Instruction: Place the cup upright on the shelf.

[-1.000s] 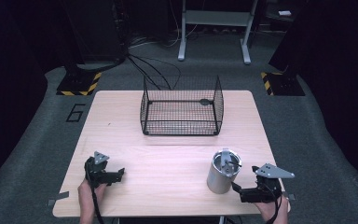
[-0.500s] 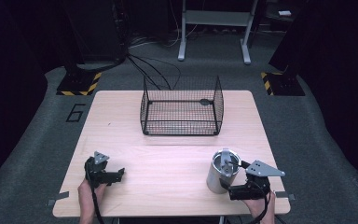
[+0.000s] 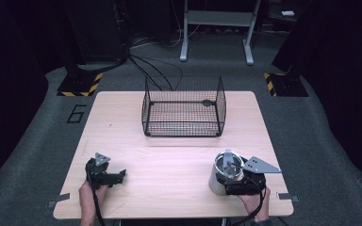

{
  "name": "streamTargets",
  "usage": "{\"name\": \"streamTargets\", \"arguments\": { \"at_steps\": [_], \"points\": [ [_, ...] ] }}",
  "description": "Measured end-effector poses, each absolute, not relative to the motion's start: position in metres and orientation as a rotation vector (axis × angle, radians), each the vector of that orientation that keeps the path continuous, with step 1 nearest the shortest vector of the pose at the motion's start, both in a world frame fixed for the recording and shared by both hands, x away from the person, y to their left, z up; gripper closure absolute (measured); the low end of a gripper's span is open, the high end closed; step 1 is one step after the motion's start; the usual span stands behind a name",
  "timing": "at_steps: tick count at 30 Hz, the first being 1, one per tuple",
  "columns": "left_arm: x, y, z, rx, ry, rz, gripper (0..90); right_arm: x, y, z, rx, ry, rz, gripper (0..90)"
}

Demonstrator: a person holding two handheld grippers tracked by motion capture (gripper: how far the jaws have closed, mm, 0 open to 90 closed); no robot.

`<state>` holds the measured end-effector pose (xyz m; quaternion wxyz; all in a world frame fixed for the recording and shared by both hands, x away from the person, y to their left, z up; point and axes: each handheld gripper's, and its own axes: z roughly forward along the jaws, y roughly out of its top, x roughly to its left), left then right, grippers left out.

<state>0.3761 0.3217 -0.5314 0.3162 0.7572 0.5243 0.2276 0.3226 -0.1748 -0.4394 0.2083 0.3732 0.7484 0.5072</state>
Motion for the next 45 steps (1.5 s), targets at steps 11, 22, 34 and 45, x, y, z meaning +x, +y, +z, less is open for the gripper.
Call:
{"name": "streamTargets", "arguments": {
  "at_steps": [11,22,34,45],
  "points": [
    [0.3761,0.3217,-0.5314,1.994,1.381,0.6,0.4,0.3239,-0.1708,-0.44,1.044,2.04,1.417,1.8],
    [0.3761,0.3217,-0.5315,1.993,1.381,0.6,0.3,0.3219,-0.1705,-0.4424,1.035,2.009,1.419,2.5],
    [0.3761,0.3217,-0.5315,1.993,1.381,0.6,0.3,0.3208,-0.1692,-0.4422,1.015,1.999,1.409,3.2],
    [0.3761,0.3216,-0.5315,1.993,1.381,0.6,0.3,0.3241,-0.1653,-0.4366,1.001,1.991,1.413,3.4]
  ]
}}
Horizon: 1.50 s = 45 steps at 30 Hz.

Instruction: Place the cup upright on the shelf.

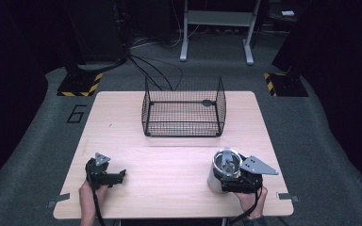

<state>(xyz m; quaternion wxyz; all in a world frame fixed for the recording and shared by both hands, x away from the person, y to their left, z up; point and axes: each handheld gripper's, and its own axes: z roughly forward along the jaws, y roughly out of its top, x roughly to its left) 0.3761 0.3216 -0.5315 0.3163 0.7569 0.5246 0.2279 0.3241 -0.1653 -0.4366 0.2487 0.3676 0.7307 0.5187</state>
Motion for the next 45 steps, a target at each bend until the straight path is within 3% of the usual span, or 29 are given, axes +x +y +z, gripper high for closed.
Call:
{"name": "streamTargets", "arguments": {
  "at_steps": [45],
  "points": [
    [0.376,0.321,-0.532,1.979,1.392,0.598,0.3,0.369,-0.149,-0.385,0.939,2.021,1.391,3.5]
  ]
}}
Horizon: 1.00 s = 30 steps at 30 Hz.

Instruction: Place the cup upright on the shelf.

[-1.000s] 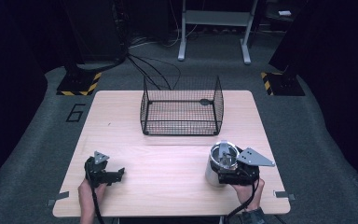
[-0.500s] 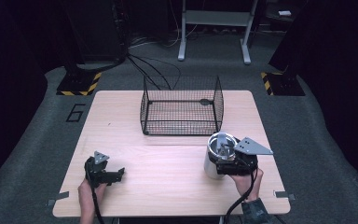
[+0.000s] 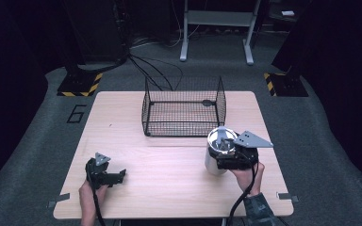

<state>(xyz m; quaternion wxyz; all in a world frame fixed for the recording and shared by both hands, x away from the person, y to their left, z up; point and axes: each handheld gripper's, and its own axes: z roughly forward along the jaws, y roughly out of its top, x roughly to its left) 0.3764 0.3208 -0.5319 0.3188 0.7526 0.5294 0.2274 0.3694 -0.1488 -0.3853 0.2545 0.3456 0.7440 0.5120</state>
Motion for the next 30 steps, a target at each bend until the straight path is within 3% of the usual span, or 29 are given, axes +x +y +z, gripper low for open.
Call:
{"name": "streamTargets", "arguments": {
  "at_steps": [30],
  "points": [
    [0.376,0.321,-0.532,1.979,1.392,0.598,0.3,0.4,-0.121,-0.347,0.837,2.067,1.4,3.5]
  ]
}}
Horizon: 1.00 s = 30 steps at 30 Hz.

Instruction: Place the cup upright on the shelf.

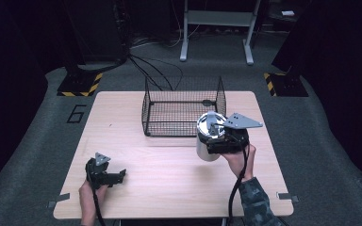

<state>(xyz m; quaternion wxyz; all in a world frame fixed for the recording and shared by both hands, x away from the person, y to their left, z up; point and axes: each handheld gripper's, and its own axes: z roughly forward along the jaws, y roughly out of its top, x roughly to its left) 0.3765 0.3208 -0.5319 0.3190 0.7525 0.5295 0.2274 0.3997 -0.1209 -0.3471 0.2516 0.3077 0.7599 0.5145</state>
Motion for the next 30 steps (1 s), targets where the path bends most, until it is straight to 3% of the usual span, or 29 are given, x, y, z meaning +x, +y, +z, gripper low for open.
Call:
{"name": "streamTargets", "arguments": {
  "at_steps": [30],
  "points": [
    [0.376,0.321,-0.532,1.979,1.392,0.598,0.3,0.433,-0.097,-0.311,0.803,2.087,1.414,3.5]
  ]
}}
